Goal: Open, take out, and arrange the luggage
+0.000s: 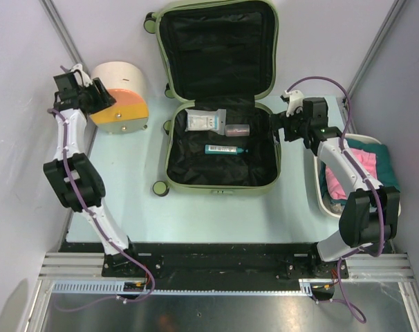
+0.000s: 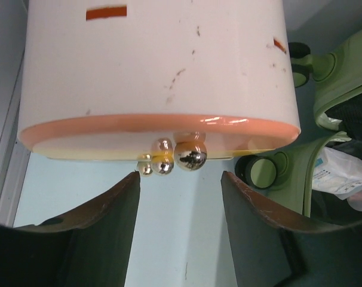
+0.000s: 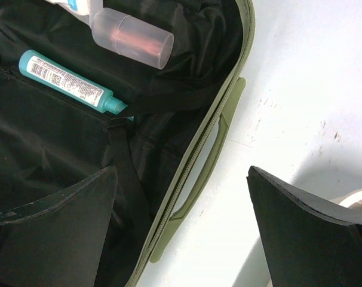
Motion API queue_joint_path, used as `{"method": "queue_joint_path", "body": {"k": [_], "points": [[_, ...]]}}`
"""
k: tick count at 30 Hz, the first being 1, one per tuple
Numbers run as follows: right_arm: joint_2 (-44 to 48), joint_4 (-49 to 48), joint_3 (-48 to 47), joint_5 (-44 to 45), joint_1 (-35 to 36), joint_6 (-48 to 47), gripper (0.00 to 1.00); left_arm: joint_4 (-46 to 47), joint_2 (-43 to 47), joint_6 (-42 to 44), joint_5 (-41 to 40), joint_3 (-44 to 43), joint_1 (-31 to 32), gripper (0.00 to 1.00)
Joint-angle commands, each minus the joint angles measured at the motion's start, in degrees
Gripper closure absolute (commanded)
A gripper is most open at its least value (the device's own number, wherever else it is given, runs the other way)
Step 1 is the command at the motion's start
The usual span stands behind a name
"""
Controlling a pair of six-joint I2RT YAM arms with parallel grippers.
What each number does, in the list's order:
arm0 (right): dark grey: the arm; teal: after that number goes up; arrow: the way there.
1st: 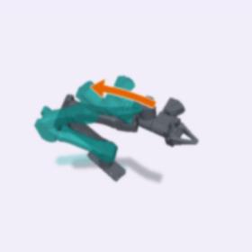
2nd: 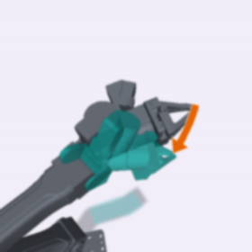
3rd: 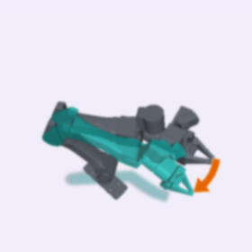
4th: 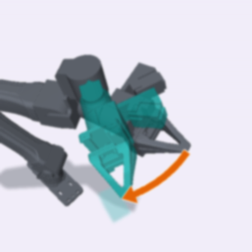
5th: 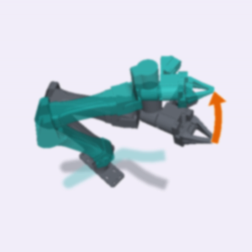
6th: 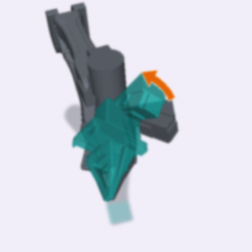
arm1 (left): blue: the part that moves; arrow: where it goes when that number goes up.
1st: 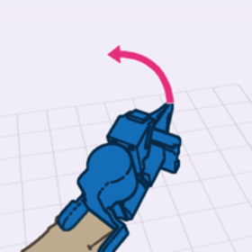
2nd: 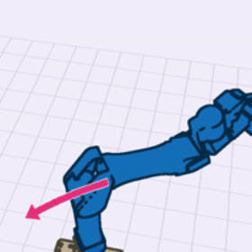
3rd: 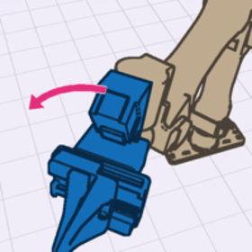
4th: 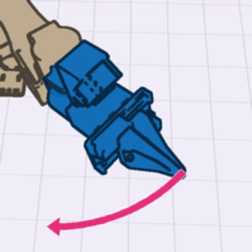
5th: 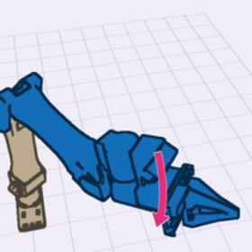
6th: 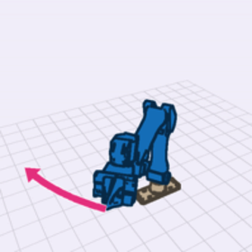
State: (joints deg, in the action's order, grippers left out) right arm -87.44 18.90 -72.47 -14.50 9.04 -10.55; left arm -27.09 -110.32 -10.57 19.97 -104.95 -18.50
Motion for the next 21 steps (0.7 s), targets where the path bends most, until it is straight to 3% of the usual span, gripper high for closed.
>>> {"method": "queue_joint_path", "body": {"k": [1, 5, 12, 17, 21], "points": [[1.7, -0.6, -2.3, -0.2, -0.3, 0.4, 0.05, 2.1, -1.2, -1.6, 2.0, -4.4, 0.1, 0.39], [1.0, -3.1, -2.3, -5.8, 2.2, -0.1, 0.06, 2.1, -1.3, -1.6, 2.3, -3.7, 0.1, 0.39], [-7.7, -5.9, -9.4, -5.2, 10.1, 0.5, 0.07, 2.7, -3.1, -2.4, 3.3, -5.1, 0.1, 0.41], [-11.7, -4.1, -14.5, -5.0, 11.2, 0.7, 0.07, 2.8, -4.1, -3.1, 4.8, -5.8, 0.6, 0.50], [-12.8, -4.1, -15.6, -4.3, 11.2, 0.8, 0.07, 3.0, -3.2, -3.8, 5.7, -4.0, 0.7, 0.49]]}}
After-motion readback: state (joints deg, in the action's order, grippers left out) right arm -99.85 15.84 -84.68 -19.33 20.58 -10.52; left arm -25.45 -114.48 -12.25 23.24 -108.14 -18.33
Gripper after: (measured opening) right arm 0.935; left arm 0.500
